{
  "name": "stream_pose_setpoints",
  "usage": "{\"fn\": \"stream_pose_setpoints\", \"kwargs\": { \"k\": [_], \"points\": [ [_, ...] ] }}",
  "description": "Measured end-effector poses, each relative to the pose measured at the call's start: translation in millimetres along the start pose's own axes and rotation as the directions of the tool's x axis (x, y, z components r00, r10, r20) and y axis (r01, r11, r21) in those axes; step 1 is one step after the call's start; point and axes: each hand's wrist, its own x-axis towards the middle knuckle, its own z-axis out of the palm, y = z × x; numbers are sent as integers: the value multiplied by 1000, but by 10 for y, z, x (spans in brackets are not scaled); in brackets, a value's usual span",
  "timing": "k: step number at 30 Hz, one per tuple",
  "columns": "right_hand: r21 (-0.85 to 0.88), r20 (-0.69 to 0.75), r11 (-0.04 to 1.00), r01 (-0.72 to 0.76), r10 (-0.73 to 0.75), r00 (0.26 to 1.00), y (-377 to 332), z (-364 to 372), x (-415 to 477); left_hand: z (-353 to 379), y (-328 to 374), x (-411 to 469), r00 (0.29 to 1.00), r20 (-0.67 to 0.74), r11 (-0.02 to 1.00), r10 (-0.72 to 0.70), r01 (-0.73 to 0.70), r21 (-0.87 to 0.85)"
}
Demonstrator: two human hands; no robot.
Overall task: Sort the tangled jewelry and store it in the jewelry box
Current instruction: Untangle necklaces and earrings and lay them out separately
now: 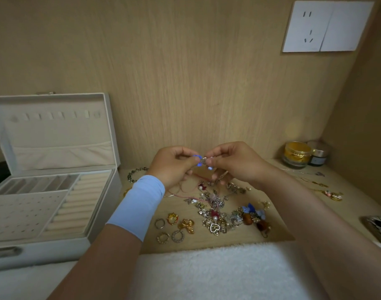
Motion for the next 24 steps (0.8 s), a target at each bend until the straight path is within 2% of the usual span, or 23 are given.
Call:
{"fn": "stream_pose_setpoints", "kwargs": {
  "k": [3,6,9,11,14,18,22,24],
  "points": [
    [-100,18,995,-21,23,1000,41,-26,91,13,-11,128,999,6,977,35,-35,208],
    [-254,-32,966,-54,47,998,67,-66,269,55,9,255,999,26,906,23,-32,423],
    [-421,-72,905,-56,28,997,121,-71,451,73,-5,338,996,87,826,-8,-42,562],
    [-451,-86,890,-71,35,996,168,-49,549,66,-34,371,991,128,772,-31,-58,633],
    [-454,-96,888,-76,36,995,220,-24,651,40,-74,391,986,161,705,-43,-85,704],
    [-567,-76,823,-22,-25,997,253,-6,713,-5,-141,351,971,211,602,-112,-103,792],
    [-623,20,782,20,-10,1000,241,-36,662,-12,-129,267,963,246,627,-113,-123,769],
    [-631,23,775,46,-40,999,221,-83,604,-5,-94,212,956,273,639,-110,-142,756]
  ]
}}
